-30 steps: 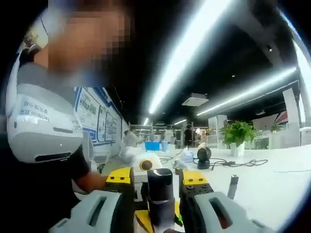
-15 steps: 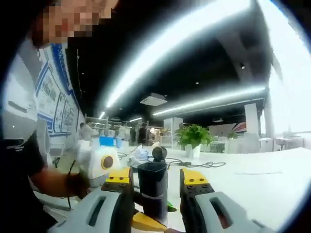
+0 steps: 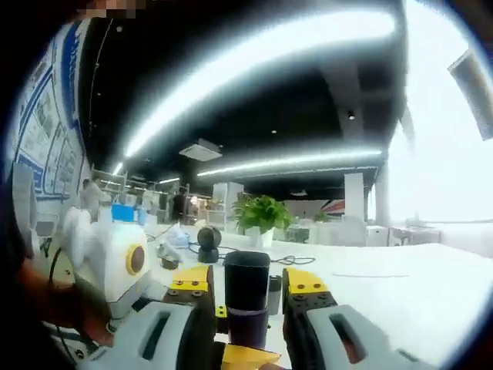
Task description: Pick up cosmetic bottle twist off cap place on table pick up cap screw tight cap place on table
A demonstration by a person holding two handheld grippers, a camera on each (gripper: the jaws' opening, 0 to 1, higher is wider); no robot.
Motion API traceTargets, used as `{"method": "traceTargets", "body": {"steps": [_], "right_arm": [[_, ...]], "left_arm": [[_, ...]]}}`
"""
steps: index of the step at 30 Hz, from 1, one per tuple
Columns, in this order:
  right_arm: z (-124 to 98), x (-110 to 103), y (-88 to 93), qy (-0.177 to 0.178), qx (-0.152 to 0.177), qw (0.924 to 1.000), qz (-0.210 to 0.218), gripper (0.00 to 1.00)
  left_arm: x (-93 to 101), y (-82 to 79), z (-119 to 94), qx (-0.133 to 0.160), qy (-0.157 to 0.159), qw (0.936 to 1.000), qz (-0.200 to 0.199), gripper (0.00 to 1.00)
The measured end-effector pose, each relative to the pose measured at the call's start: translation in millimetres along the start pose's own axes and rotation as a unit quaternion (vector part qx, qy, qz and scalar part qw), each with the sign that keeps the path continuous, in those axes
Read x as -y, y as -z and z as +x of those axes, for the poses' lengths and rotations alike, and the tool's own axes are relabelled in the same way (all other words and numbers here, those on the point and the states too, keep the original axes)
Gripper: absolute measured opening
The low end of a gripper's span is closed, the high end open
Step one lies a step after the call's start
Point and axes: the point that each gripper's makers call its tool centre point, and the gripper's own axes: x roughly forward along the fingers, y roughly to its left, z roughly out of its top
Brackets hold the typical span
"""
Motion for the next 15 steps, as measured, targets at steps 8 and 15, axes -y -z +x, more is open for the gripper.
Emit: {"method": "traceTargets", "body": {"steps": [8, 15], "right_arm": [[1.5, 3.5, -6.3, 0.009, 0.012, 0.9998, 0.010, 0.16], [0.1, 5.3, -7.0, -0.011, 0.010, 0.9998, 0.015, 0.15]], "left_arm": [[-0.1, -0.4, 1.8, -0.004, -0.012, 0.9999, 0.002, 0.14], [1.5, -0.8, 1.0, -0.007, -0.009, 0.9999, 0.008, 0.14]]}}
